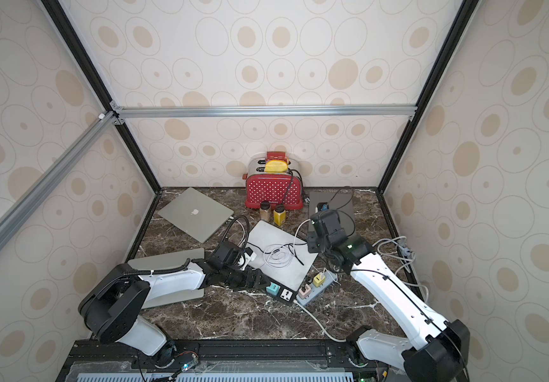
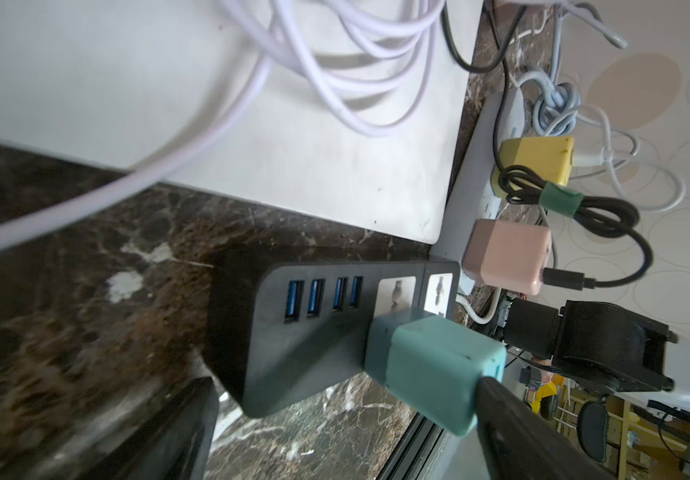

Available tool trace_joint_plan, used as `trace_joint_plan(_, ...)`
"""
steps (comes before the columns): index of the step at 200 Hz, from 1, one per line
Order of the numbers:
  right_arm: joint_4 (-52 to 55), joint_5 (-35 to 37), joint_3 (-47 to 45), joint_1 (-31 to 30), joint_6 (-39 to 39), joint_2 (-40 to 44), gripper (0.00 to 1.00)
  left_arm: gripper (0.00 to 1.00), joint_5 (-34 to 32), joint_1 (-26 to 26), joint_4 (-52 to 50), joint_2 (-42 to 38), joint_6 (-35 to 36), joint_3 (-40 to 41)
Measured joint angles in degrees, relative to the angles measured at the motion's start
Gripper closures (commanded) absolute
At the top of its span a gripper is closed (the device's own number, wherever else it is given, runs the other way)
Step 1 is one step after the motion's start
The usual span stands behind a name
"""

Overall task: Unplug the laptop charger
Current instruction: Place the charging cable at the center of the board.

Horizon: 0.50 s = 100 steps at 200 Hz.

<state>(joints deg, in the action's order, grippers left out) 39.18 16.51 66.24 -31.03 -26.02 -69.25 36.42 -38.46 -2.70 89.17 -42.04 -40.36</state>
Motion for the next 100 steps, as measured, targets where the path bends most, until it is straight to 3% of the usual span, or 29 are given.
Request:
trace_joint_plan(33, 1.53, -3.37, 2.27, 8.44, 5.18, -8.26, 1.0, 0.03, -0.98, -0.15, -1.29, -0.96, 0.7, 0.0)
trace_joint_plan(100, 2.1, -11.45, 2.84, 14.53, 10.27, -21.18, 1.0, 0.03, -4.09, -0.28, -5.31, -5.2, 0.92, 1.09)
